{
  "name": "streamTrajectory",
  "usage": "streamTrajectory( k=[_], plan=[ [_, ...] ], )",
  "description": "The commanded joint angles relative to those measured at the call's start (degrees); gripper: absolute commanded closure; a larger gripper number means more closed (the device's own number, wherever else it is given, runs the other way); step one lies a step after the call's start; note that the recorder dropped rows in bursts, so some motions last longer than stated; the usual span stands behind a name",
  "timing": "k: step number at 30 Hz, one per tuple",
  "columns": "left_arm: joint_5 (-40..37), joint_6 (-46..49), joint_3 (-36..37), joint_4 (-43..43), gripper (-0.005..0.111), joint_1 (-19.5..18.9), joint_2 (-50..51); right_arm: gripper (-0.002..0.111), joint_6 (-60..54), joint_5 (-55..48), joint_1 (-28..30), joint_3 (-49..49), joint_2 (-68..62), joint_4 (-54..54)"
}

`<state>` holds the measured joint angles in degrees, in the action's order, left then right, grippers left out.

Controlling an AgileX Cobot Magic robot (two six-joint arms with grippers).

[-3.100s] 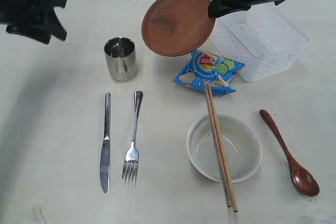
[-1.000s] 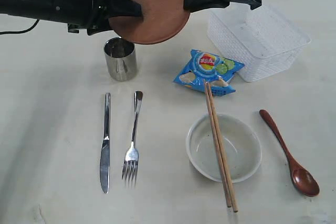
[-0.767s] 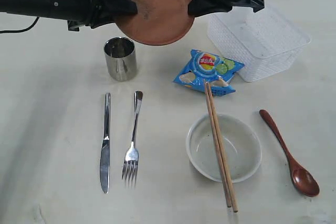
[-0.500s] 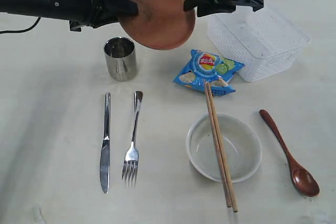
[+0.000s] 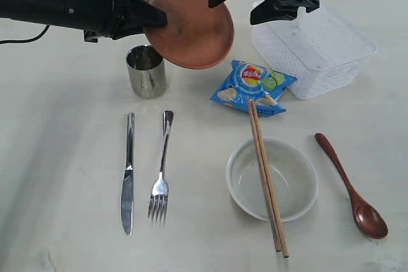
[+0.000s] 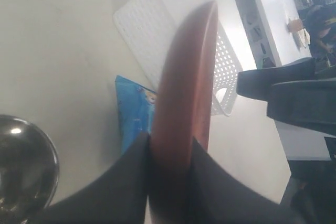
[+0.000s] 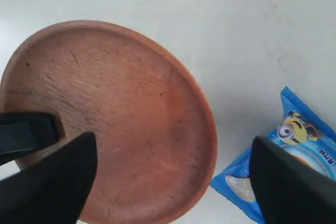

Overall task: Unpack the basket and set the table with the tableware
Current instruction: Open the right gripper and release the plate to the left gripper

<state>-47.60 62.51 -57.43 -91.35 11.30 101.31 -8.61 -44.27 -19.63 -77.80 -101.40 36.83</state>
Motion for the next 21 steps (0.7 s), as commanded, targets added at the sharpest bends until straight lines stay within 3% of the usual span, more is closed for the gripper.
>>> streamTrajectory(
  k=[1, 8, 14, 21],
  plan=[
    [-0.6, 0.2, 0.3, -0.5, 0.107, 0.4, 0.0, 0.033, 0.7, 0.7, 0.2, -0.1, 0.8, -0.9],
    [-0.6, 0.0, 0.3, -0.5, 0.107, 0.4, 0.0, 0.033, 2.4, 2.4, 1.7, -0.2, 3.7, -5.3],
    [-0.6, 0.0, 0.3, -0.5, 0.107, 0.4, 0.0, 0.033, 0.8, -3.5, 6.1, -0.2, 7.8, -11.2],
    [-1.1, 0.0, 0.3, -0.5, 0.107, -1.0, 0.0, 0.034, -4.8, -13.6, 3.2, -0.1, 6.8, -18.7]
  ],
)
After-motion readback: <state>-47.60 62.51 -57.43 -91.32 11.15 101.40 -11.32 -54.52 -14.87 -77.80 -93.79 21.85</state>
